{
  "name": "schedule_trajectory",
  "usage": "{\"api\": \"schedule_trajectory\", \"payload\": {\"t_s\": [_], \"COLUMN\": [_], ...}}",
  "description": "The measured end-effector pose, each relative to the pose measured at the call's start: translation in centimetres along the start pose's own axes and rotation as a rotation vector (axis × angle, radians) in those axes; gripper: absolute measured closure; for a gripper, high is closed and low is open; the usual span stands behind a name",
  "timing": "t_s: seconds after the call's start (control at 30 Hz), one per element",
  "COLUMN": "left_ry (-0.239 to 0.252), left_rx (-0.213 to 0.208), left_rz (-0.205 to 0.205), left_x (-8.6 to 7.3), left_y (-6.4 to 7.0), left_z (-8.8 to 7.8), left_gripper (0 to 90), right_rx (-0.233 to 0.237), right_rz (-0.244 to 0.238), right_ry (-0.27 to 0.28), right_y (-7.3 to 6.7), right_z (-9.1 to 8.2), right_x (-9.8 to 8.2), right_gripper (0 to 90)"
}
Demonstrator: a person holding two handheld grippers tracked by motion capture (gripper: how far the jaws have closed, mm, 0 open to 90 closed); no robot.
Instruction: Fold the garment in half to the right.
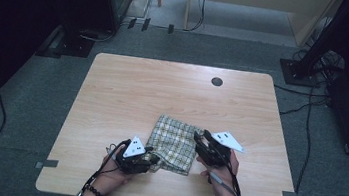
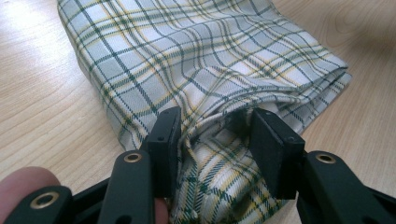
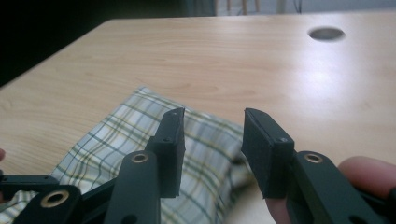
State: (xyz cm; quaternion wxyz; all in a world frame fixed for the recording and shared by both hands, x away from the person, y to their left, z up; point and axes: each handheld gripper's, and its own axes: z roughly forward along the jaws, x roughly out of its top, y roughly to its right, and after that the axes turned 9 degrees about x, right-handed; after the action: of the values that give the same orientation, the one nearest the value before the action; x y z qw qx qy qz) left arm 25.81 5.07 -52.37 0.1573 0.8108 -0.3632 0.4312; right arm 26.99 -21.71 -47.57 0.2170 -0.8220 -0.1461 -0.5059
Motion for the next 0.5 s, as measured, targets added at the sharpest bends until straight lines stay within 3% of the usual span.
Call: {"api": "schedule_trajectory", "payload": {"t_s": [0.1,0.17,0.2,0.27,0.3,0.5], "left_ry": [0.001,0.006,0.006,0.006,0.006,0.006], "left_rx": [0.007,0.009,0.009,0.006,0.006,-0.004], "left_rz": [0.012,0.012,0.011,0.012,0.011,0.024], "left_x": [0.0,-0.1,-0.1,-0.1,-0.1,-0.2], "left_y": [0.1,0.1,0.1,0.1,0.1,0.4], "left_z": [0.0,0.0,-0.1,0.0,0.0,-0.2], "left_gripper": [54.5,54.6,54.7,54.8,54.8,54.7], "right_rx": [-0.005,-0.078,-0.093,-0.090,-0.089,-0.090], "right_rz": [-0.062,-0.078,-0.059,0.014,0.024,-0.011], "right_ry": [-0.102,-0.183,-0.196,-0.192,-0.182,-0.167], "right_y": [-0.3,0.0,0.4,1.2,1.4,1.6], "right_z": [3.3,4.7,5.0,5.0,5.0,5.8], "right_x": [-0.5,-1.3,-1.7,-2.2,-2.4,-2.4], "right_gripper": [61.1,63.5,65.3,70.3,71.8,72.2]}}
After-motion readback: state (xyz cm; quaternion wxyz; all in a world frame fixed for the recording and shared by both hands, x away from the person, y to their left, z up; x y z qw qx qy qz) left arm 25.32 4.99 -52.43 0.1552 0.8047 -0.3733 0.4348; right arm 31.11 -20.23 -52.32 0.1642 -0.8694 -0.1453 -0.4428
